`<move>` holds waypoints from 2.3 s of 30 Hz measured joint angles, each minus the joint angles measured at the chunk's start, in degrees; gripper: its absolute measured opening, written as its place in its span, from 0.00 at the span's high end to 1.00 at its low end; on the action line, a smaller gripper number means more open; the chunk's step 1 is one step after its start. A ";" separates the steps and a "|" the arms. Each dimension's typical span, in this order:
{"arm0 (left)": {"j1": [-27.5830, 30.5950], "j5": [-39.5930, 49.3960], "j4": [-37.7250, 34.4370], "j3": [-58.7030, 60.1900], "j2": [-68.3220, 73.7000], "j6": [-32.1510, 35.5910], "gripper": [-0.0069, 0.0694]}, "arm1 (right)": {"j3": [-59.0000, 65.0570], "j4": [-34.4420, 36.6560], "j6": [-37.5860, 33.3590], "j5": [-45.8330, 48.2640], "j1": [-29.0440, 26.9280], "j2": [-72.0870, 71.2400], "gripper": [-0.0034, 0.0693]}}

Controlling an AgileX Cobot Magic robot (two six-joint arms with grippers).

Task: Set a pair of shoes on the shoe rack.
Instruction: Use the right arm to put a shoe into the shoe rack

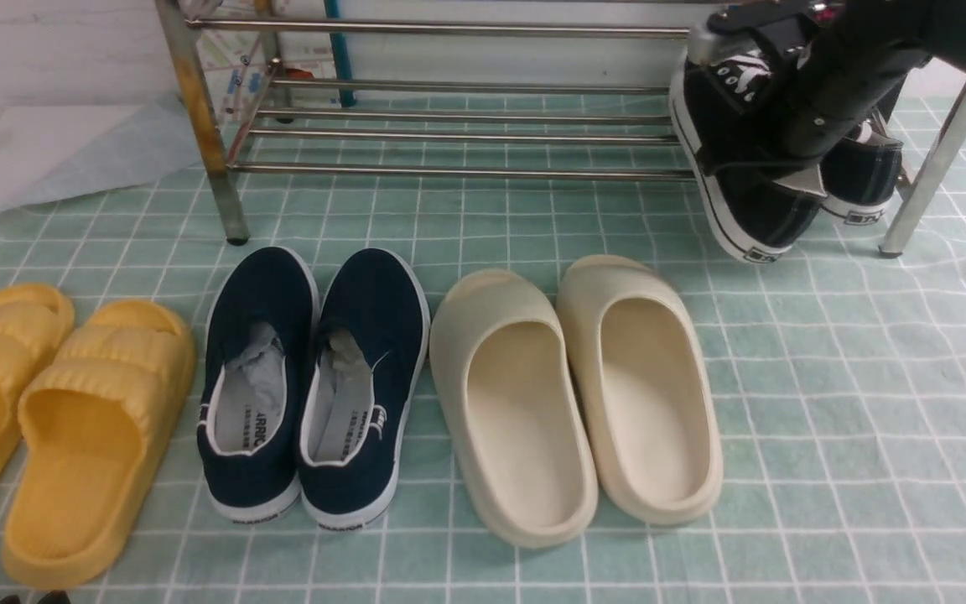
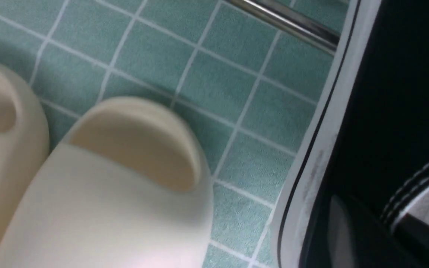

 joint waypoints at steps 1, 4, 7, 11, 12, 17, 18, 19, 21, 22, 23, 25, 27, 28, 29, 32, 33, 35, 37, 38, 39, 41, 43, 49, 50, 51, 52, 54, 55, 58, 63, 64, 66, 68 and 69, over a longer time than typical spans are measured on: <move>0.00 0.00 0.00 0.00 0.00 0.00 0.60 | -1.01 -0.07 0.00 -0.06 0.00 0.45 0.93; 0.00 0.00 0.00 0.00 0.00 0.00 0.60 | -2.54 -0.11 0.00 -1.21 0.05 1.75 0.93; 0.00 0.00 0.00 0.00 0.00 0.00 0.60 | -2.77 -0.88 -0.10 -2.16 0.05 2.72 0.93; 0.00 0.00 0.00 0.00 0.00 0.00 0.60 | -2.79 -0.95 -0.92 -3.00 0.17 3.28 0.93; 0.00 0.00 0.00 0.00 0.00 0.00 0.60 | -2.79 -0.99 -1.05 -3.17 0.17 3.33 0.93; 0.00 0.00 0.00 0.00 0.00 0.00 0.60 | -2.84 -1.90 -1.27 -4.38 0.17 3.33 0.93; 0.00 0.00 0.00 0.00 0.00 0.00 0.60 | -2.84 -2.02 -1.27 -4.45 0.17 3.33 0.93; 0.00 0.00 0.00 0.00 0.00 0.00 0.60 | -2.84 -2.66 -1.27 -4.73 0.24 3.33 0.93; 0.00 0.00 0.00 0.00 0.00 0.00 0.60 | -2.84 -3.15 -1.27 -4.75 0.25 3.33 0.93; 0.00 0.00 0.00 0.00 0.00 0.00 0.60 | -2.84 -3.52 -1.27 -4.75 0.30 3.33 0.93; 0.00 0.00 0.00 0.00 0.00 0.00 0.60 | -2.97 -3.85 -1.32 -4.68 0.37 3.33 0.93; 0.00 0.00 0.00 0.00 0.00 0.00 0.60 | -3.46 -4.07 -1.39 -4.22 0.37 3.39 0.93; 0.00 0.00 0.00 0.00 0.00 0.00 0.60 | -4.59 -4.96 -1.45 -3.71 0.30 3.57 0.93; 0.00 0.00 0.00 0.00 0.00 0.00 0.60 | -5.04 -5.27 -1.47 -3.62 0.26 3.57 0.93; 0.00 0.00 0.00 0.00 0.00 0.00 0.60 | -5.58 -5.73 -1.52 -3.56 0.14 3.61 0.93; 0.00 0.00 0.00 0.00 0.00 0.00 0.60 | -6.42 -7.24 -1.52 -3.84 0.08 3.61 0.93; 0.00 0.00 0.00 0.00 0.00 0.00 0.60 | -6.60 -7.87 -1.54 -3.91 0.08 3.68 0.93; 0.00 0.00 0.00 0.00 0.00 0.00 0.60 | -6.67 -8.16 -1.54 -3.85 0.08 3.89 0.93; 0.00 0.00 0.00 0.00 0.00 0.00 0.60 | -6.79 -9.07 -1.54 -3.99 0.08 4.81 0.93; 0.00 0.00 0.00 0.00 0.00 0.00 0.60 | -6.79 -9.25 -1.54 -3.99 0.08 5.16 0.93; 0.00 0.00 0.00 0.00 0.00 0.00 0.60 | -6.79 -9.41 -1.54 -4.08 0.08 5.76 0.93; 0.00 0.00 0.00 0.00 0.00 0.00 0.60 | -6.79 -9.16 -1.48 -4.25 0.16 6.33 0.92; 0.00 0.00 0.00 0.00 0.00 0.00 0.60 | -6.79 -8.91 -0.94 -4.63 0.14 6.45 0.88; 0.00 0.00 0.00 0.00 0.00 0.00 0.60 | -7.39 -8.25 0.98 -7.52 0.08 6.27 0.62; 0.00 0.00 0.00 0.00 0.00 0.00 0.60 | -7.39 -7.59 1.26 -7.52 0.08 6.27 0.56; 0.00 0.00 0.00 0.00 0.00 0.00 0.60 | -7.39 -6.65 1.63 -7.52 0.08 6.27 0.51; 0.00 0.00 0.00 0.00 0.00 0.00 0.60 | -7.39 -5.58 1.89 -7.57 0.08 6.16 0.45; 0.00 0.00 0.00 0.00 0.00 0.00 0.60 | -7.39 -4.47 2.05 -7.51 0.08 5.89 0.40; 0.00 0.00 0.00 0.00 0.00 0.00 0.60 | -7.39 -3.05 2.30 -7.51 0.08 5.14 0.35; 0.00 0.00 0.00 0.00 0.00 0.00 0.60 | -7.39 -1.51 2.49 -7.36 0.08 3.74 0.32; 0.00 0.00 0.00 0.00 0.00 0.00 0.60 | -7.45 1.07 5.68 -2.04 0.08 -0.94 0.36; 0.00 0.00 0.00 0.00 0.00 0.00 0.60 | -7.45 1.86 6.16 0.68 0.08 -1.81 0.40; 0.00 0.00 0.00 0.00 0.00 0.00 0.60 | -7.50 2.10 6.52 4.92 0.08 -2.22 0.49; 0.00 0.00 0.00 0.00 0.00 0.00 0.60 | -7.50 2.10 6.56 7.86 0.08 -2.22 0.57; 0.00 0.00 0.00 0.00 0.00 0.00 0.60 | -7.50 2.05 6.76 9.57 0.08 -2.22 0.62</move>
